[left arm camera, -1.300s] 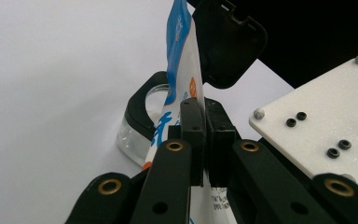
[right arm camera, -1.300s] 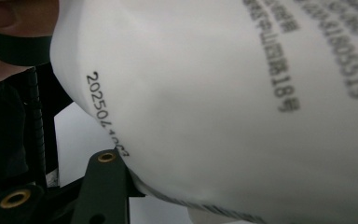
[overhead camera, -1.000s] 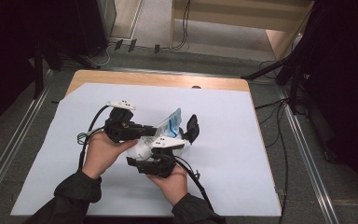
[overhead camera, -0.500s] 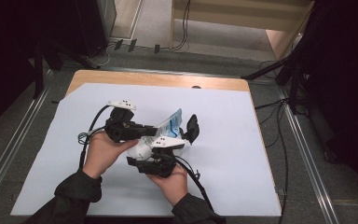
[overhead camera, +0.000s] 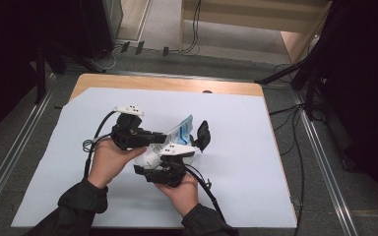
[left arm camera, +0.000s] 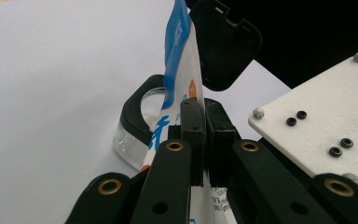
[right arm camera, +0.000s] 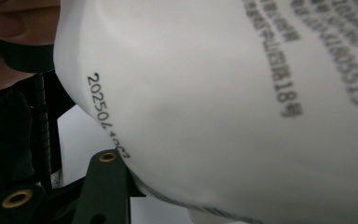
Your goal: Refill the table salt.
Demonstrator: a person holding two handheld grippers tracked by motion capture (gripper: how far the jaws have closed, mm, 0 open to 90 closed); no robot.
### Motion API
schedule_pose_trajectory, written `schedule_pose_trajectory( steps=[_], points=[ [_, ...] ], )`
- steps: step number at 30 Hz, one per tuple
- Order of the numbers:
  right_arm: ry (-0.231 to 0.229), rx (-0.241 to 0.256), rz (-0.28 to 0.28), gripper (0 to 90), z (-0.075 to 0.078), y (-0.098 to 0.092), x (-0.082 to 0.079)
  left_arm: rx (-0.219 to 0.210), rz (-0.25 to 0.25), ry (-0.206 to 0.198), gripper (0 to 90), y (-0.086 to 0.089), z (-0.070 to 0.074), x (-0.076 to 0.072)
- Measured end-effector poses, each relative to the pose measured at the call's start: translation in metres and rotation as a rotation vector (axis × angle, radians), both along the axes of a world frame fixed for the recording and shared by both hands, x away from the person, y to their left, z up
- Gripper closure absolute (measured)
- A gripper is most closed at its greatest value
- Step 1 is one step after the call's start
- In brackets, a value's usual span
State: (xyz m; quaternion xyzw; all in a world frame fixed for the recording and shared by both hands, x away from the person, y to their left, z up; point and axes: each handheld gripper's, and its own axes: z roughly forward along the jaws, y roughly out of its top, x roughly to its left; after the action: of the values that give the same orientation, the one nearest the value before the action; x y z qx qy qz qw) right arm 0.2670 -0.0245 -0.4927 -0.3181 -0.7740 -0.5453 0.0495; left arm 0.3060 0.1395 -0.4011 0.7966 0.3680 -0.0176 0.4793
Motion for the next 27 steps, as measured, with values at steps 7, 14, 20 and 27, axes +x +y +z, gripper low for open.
schedule_pose_trajectory(
  steps=[7,14,20,27],
  points=[
    [-0.001,0.0,0.0,52.9,-0.0001,0.0,0.0001,0.002,-0.003,-0.001,89.7,0.0,-0.0001,0.0002],
    [0.0,0.001,0.0,53.0,0.0001,0.0002,-0.0001,0.003,-0.004,-0.002,89.7,-0.0002,-0.0002,0.0001],
    [-0.001,0.0,0.0,53.1,-0.0002,0.0004,0.0,0.006,-0.003,-0.002,89.7,-0.0002,-0.0004,0.0001],
    [-0.003,-0.003,-0.001,54.5,-0.0001,-0.0004,0.0006,0.004,-0.002,0.0,89.6,-0.0012,-0.0009,0.0004]
  ],
)
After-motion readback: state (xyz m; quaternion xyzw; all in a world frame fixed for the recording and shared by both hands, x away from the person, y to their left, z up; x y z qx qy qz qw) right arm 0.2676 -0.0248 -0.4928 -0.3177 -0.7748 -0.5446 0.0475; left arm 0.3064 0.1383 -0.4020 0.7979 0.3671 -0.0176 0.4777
